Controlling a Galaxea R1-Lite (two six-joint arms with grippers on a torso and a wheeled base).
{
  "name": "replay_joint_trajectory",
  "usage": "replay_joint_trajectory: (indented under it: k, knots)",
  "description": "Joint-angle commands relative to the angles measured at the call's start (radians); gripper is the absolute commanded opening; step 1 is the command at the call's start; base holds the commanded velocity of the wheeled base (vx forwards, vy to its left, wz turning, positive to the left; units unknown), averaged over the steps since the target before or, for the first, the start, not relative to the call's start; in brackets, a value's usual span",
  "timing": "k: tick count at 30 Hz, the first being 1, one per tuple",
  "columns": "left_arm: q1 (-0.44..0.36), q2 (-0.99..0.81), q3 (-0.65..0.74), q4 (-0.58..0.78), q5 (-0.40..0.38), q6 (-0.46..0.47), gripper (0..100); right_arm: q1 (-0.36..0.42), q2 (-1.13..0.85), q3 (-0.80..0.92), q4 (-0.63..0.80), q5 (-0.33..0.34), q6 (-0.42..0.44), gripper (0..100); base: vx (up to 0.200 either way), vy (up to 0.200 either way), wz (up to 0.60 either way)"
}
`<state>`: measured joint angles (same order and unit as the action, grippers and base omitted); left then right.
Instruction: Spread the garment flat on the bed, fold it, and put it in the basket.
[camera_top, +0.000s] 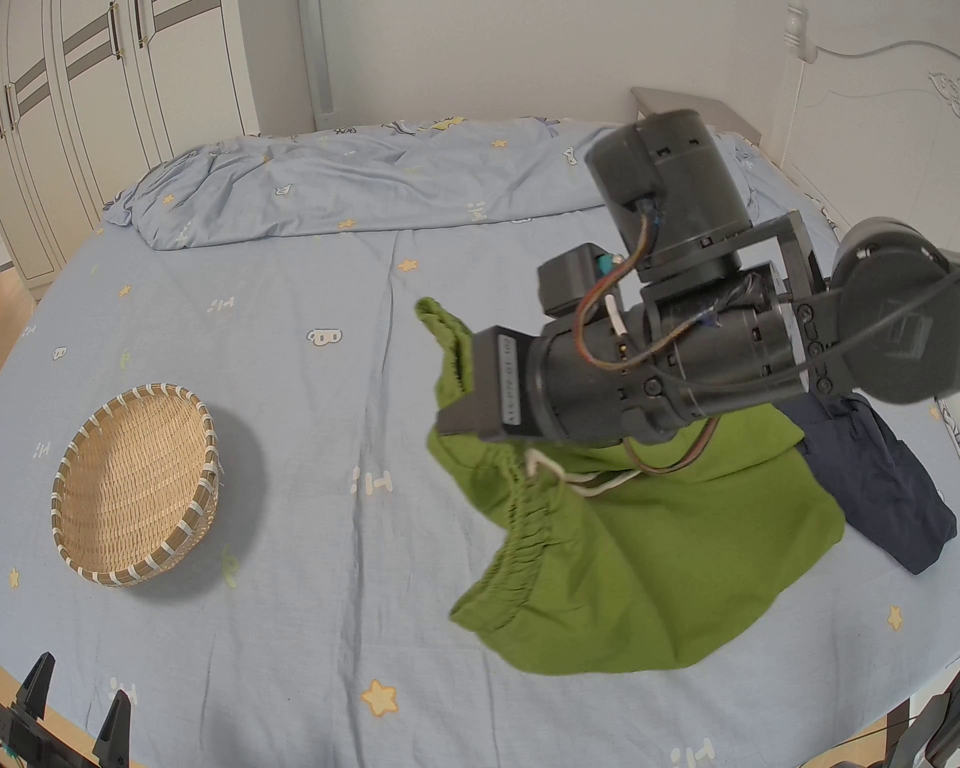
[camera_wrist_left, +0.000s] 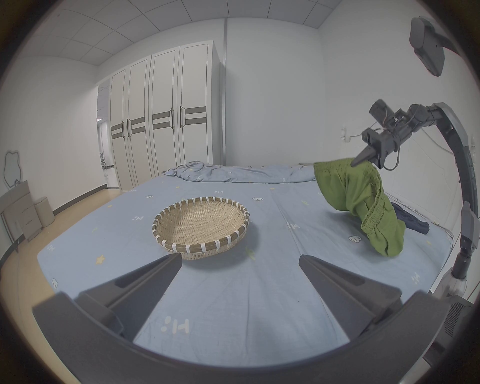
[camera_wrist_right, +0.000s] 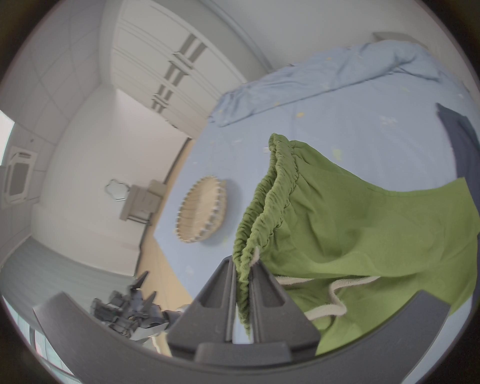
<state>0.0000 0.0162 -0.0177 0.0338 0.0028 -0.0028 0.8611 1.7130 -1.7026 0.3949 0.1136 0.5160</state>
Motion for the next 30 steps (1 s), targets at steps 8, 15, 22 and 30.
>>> replay_joint_trajectory:
  k: [8, 15, 22, 30]
  knots:
    - [0.000, -0.015, 0.005, 0.000, 0.002, 0.000, 100, 0.093, 0.000, 0.009, -0.120, 0.014, 0.108, 0, 0.000, 0.000, 0.00]
    - [0.000, -0.015, 0.005, 0.000, 0.000, 0.000, 100, 0.059, 0.068, 0.014, -0.171, 0.023, 0.108, 0, 0.000, 0.000, 0.00]
    - [0.000, -0.015, 0.005, 0.000, 0.000, 0.000, 100, 0.064, 0.137, 0.018, -0.176, 0.021, 0.095, 100, 0.000, 0.000, 0.00]
    - [0.000, -0.015, 0.005, 0.000, -0.001, 0.003, 100, 0.003, 0.143, 0.090, -0.174, 0.011, 0.082, 100, 0.000, 0.000, 0.00]
